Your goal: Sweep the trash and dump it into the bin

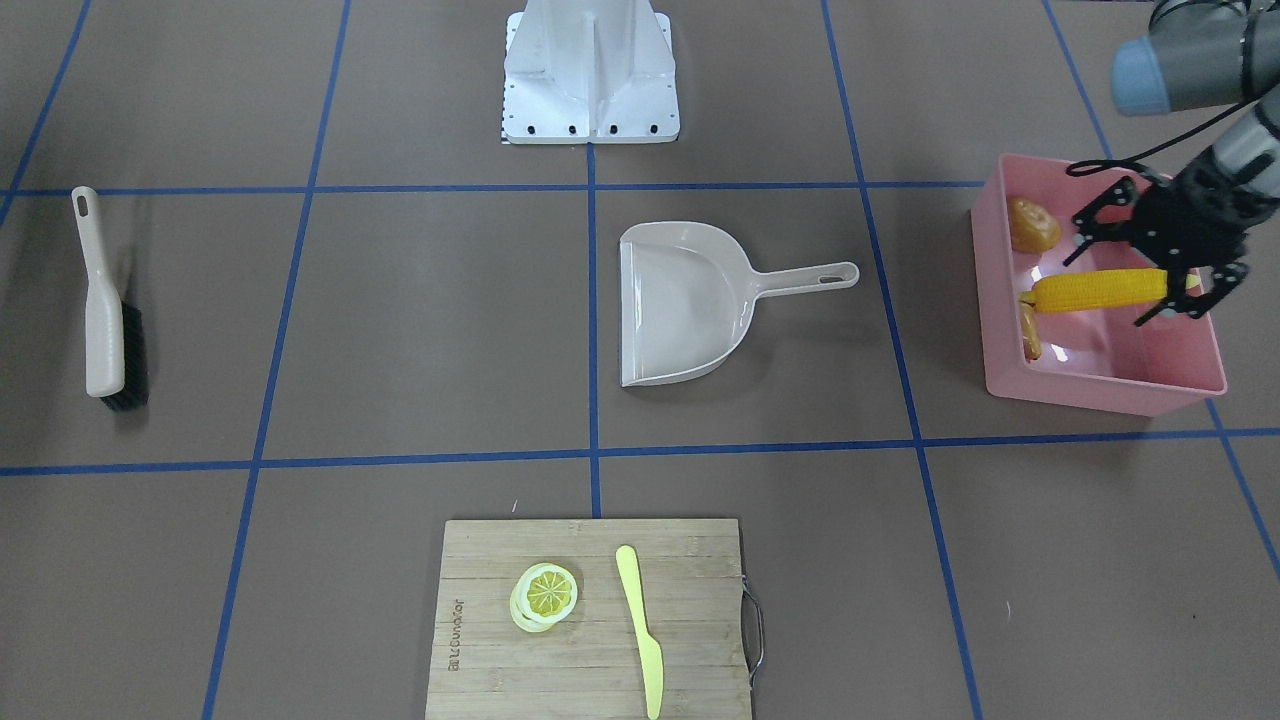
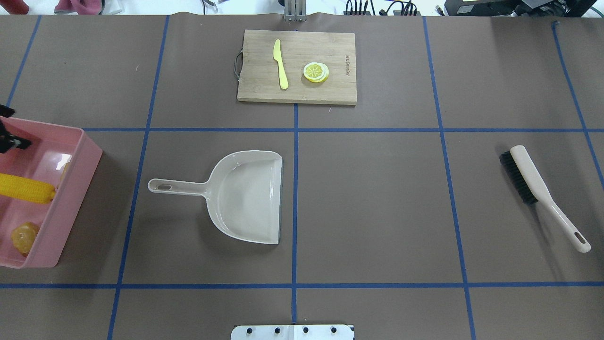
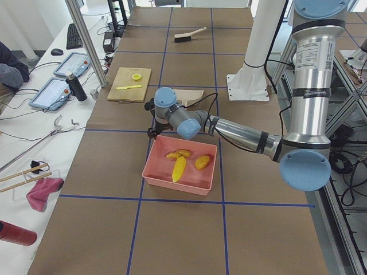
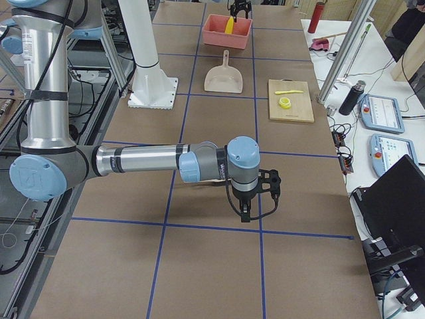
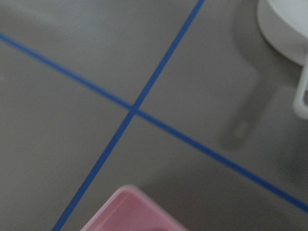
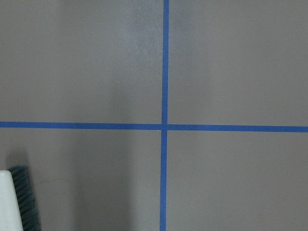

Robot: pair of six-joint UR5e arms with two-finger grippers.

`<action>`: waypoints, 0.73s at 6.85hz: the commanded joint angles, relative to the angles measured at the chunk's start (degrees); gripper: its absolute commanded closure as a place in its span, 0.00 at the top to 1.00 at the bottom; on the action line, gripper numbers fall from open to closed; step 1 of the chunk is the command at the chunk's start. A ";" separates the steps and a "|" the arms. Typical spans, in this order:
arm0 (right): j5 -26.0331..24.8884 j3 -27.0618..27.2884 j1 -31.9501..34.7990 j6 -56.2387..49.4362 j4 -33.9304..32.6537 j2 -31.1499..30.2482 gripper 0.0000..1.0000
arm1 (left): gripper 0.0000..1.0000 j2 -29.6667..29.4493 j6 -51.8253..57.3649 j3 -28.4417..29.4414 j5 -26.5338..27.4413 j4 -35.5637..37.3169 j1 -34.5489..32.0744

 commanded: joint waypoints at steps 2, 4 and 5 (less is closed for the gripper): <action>0.00 -0.01 0.00 0.00 0.00 0.01 1.00 | 0.98 10.43 -0.28 1.14 0.14 14.33 -16.56; 0.00 -0.01 0.00 0.00 0.00 0.01 1.00 | 0.98 13.62 0.07 3.06 -0.12 17.51 -23.40; 0.00 -0.01 0.00 0.00 0.00 0.01 1.00 | 0.98 13.54 -0.01 4.82 -0.03 17.43 -25.20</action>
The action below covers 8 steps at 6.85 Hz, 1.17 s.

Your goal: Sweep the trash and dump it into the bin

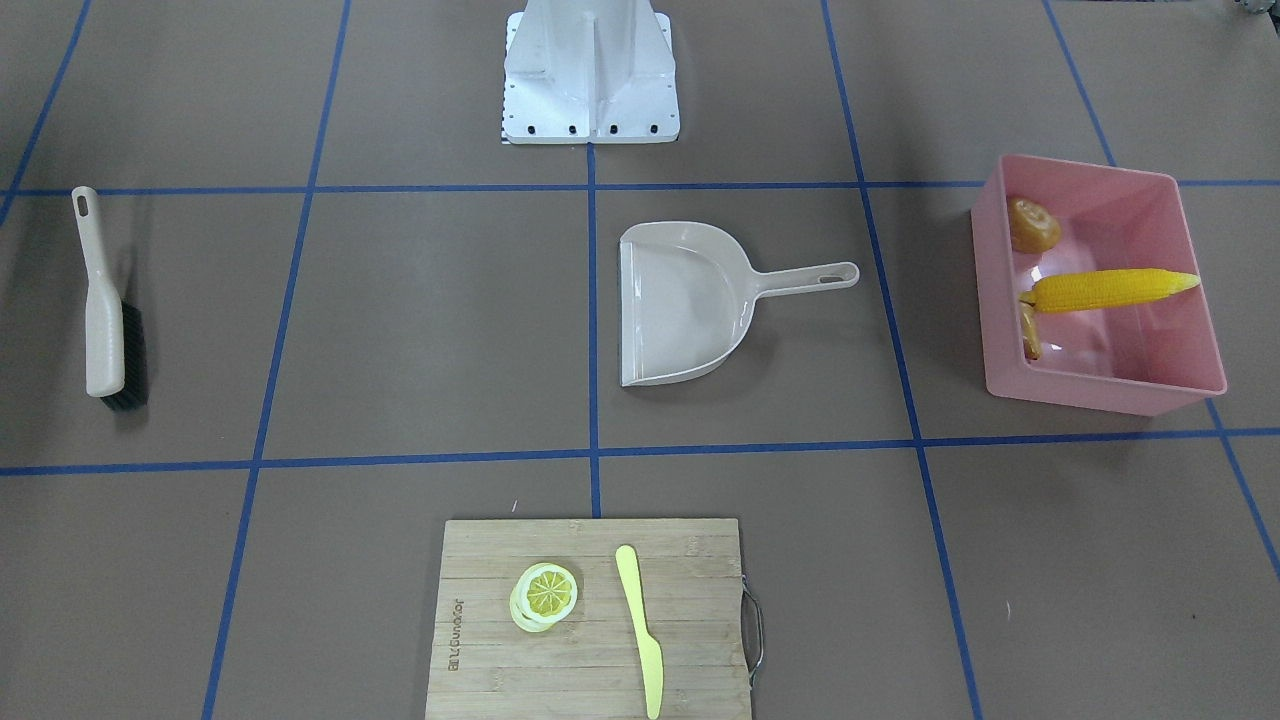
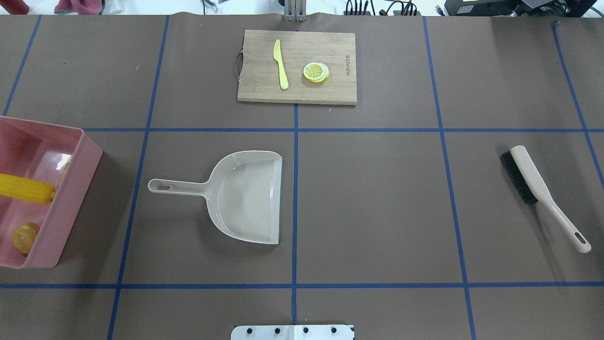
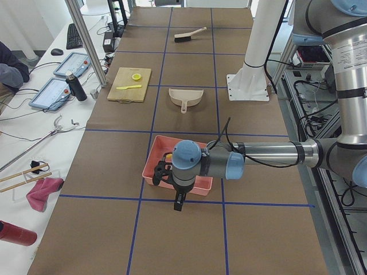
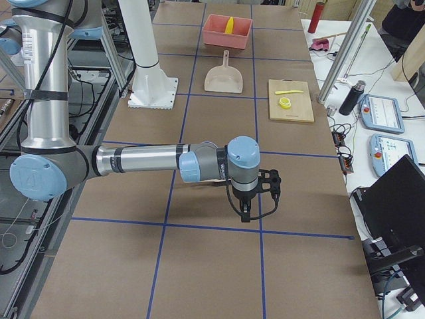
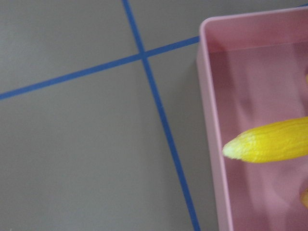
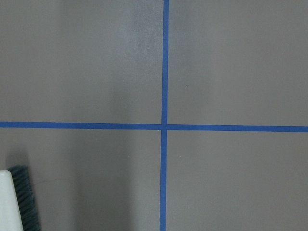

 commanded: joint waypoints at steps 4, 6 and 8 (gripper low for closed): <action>0.00 0.09 0.00 0.00 0.00 0.00 1.00 | 0.98 0.65 -3.61 0.95 -2.51 5.58 -3.63; 0.00 0.44 0.52 -0.09 -0.17 -0.09 1.00 | 0.98 -0.14 -3.61 1.30 -2.43 5.58 -3.63; 0.09 1.06 1.23 -0.09 -0.35 -0.79 1.00 | 0.98 -0.50 -3.70 1.03 -2.51 5.67 -3.63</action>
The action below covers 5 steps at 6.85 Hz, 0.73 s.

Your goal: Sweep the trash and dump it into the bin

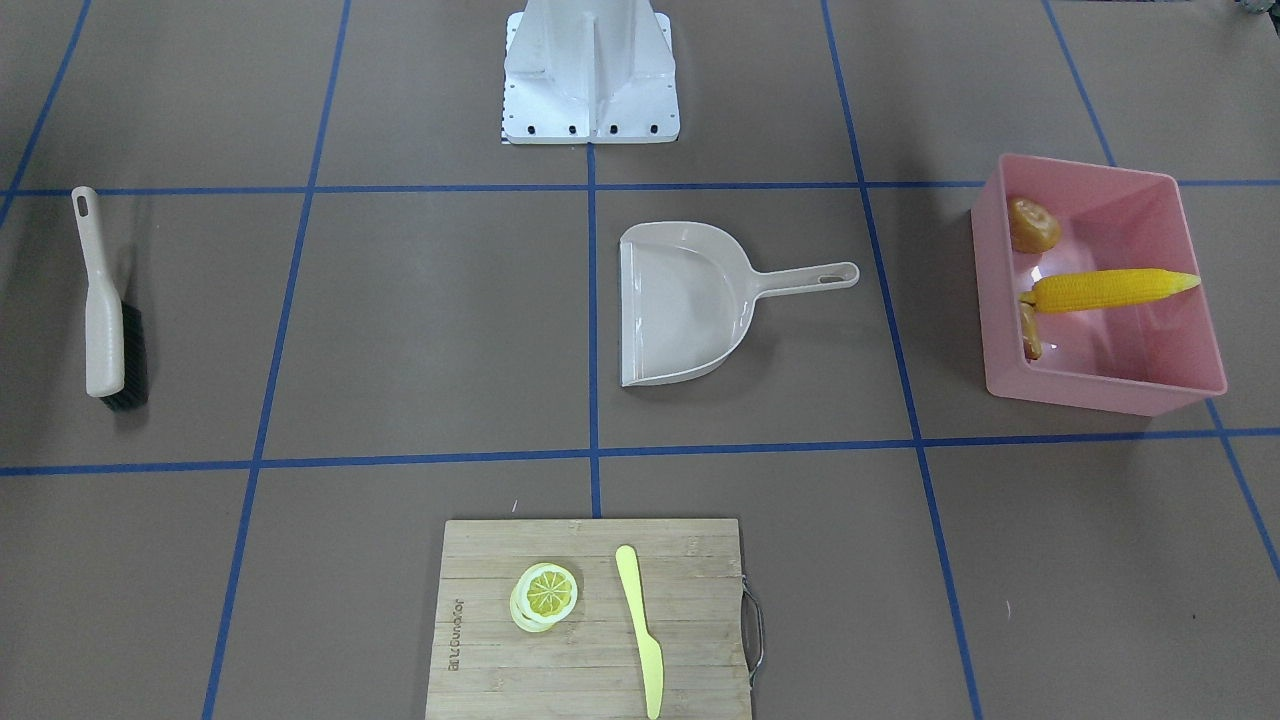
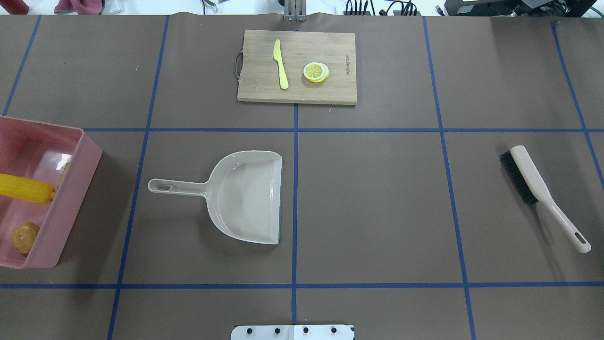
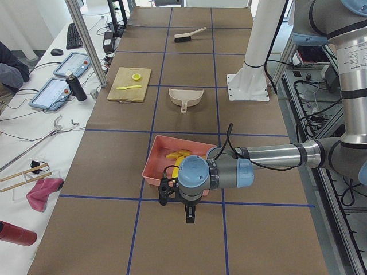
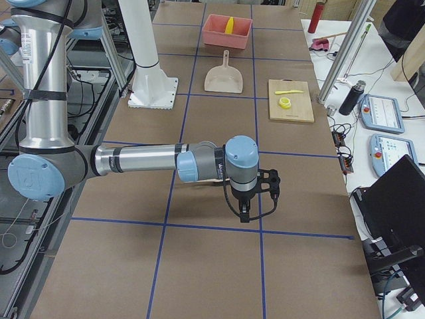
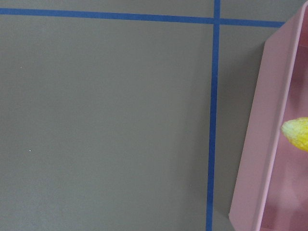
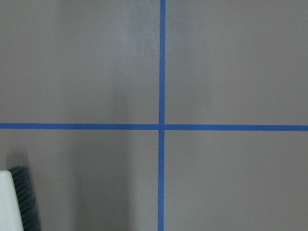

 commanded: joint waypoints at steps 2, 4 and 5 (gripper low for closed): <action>-0.06 0.20 0.24 -0.01 -0.20 -0.19 1.00 | 0.98 1.03 -0.03 -1.89 0.02 -0.06 -0.45; -0.41 0.11 0.24 -0.01 -0.20 -0.01 1.00 | 0.98 3.49 0.23 -3.13 0.19 -0.23 -2.81; -0.50 -0.06 0.24 -0.01 -0.28 0.07 1.00 | 0.98 3.85 0.32 -3.83 0.02 -0.23 -3.00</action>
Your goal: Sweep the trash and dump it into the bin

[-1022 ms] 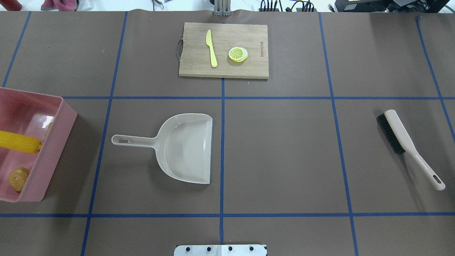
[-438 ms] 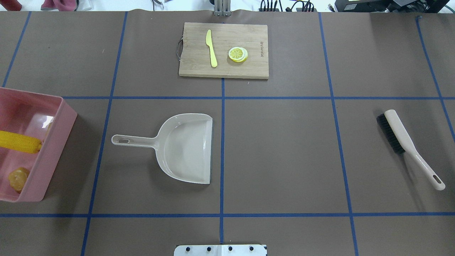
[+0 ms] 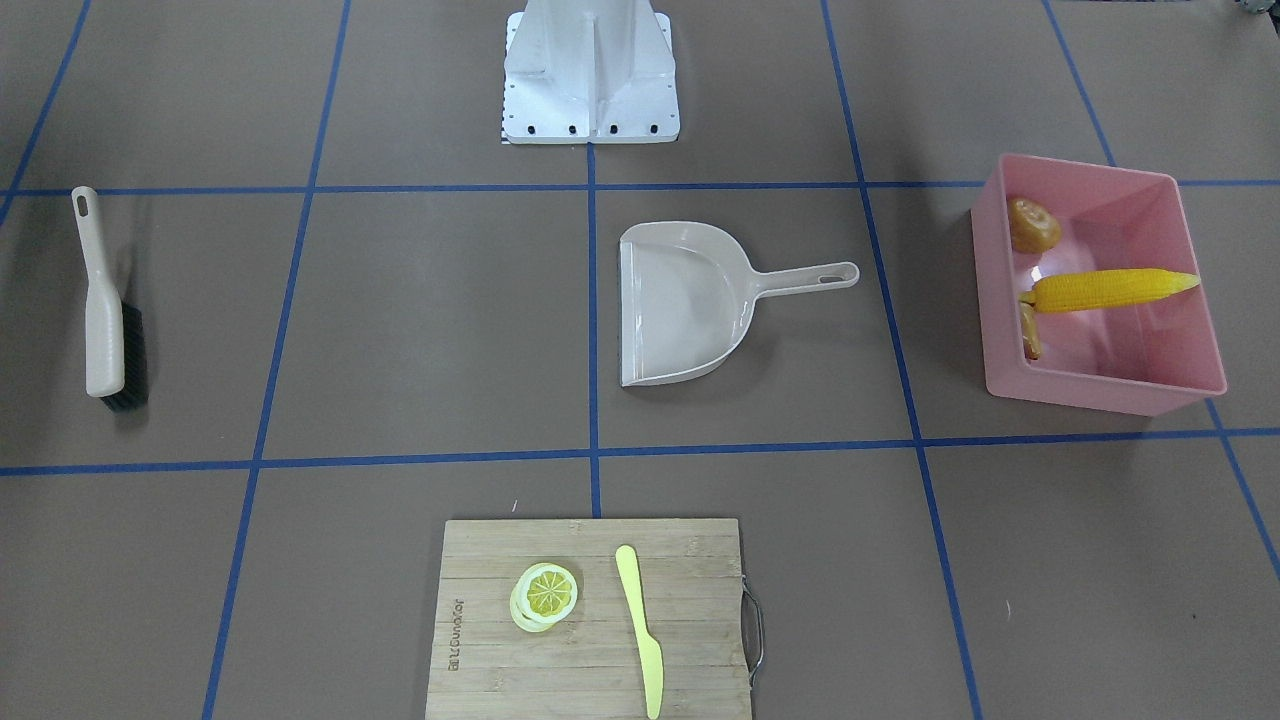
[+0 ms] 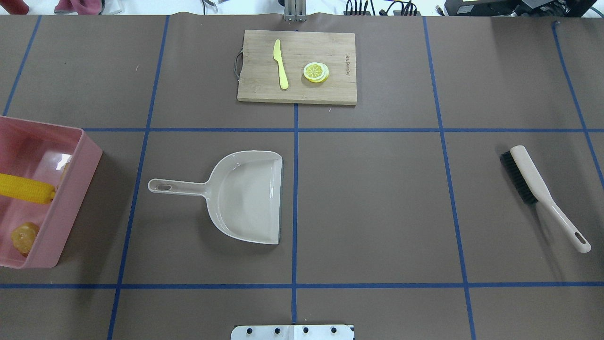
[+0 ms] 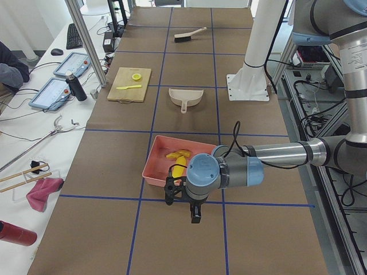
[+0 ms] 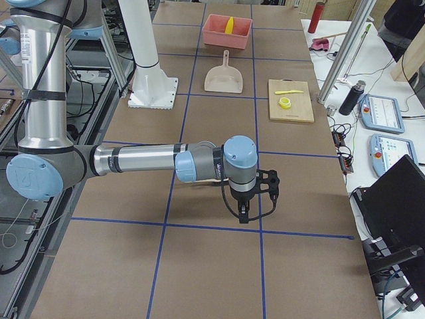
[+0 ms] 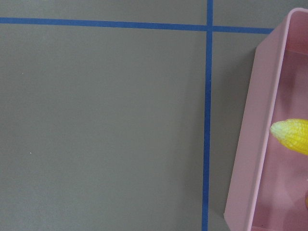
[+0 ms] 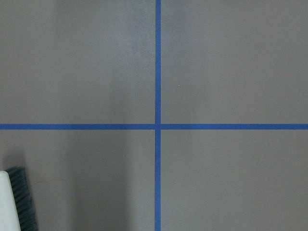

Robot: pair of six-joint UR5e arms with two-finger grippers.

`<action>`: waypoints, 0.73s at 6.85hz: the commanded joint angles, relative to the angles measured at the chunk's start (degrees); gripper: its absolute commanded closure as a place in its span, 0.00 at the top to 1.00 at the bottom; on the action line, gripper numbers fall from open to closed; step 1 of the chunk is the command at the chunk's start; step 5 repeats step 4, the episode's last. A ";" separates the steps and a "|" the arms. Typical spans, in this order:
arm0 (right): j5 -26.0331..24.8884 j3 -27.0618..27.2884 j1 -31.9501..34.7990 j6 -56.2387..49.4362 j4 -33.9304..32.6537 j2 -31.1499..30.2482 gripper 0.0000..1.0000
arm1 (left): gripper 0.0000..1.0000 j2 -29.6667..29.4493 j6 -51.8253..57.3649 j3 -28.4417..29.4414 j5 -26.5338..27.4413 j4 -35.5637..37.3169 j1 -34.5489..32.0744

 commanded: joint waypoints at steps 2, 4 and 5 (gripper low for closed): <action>-0.20 -0.23 -0.09 0.00 -0.16 0.37 1.00 | 0.98 0.17 0.11 -0.66 -0.08 0.05 -0.72; -0.20 -0.23 -0.09 0.00 -0.25 0.46 1.00 | 0.98 0.17 0.11 -0.14 0.01 0.13 -0.90; -0.20 -0.23 -0.09 0.00 -0.25 0.46 1.00 | 0.98 0.17 0.11 -0.14 0.01 0.13 -0.90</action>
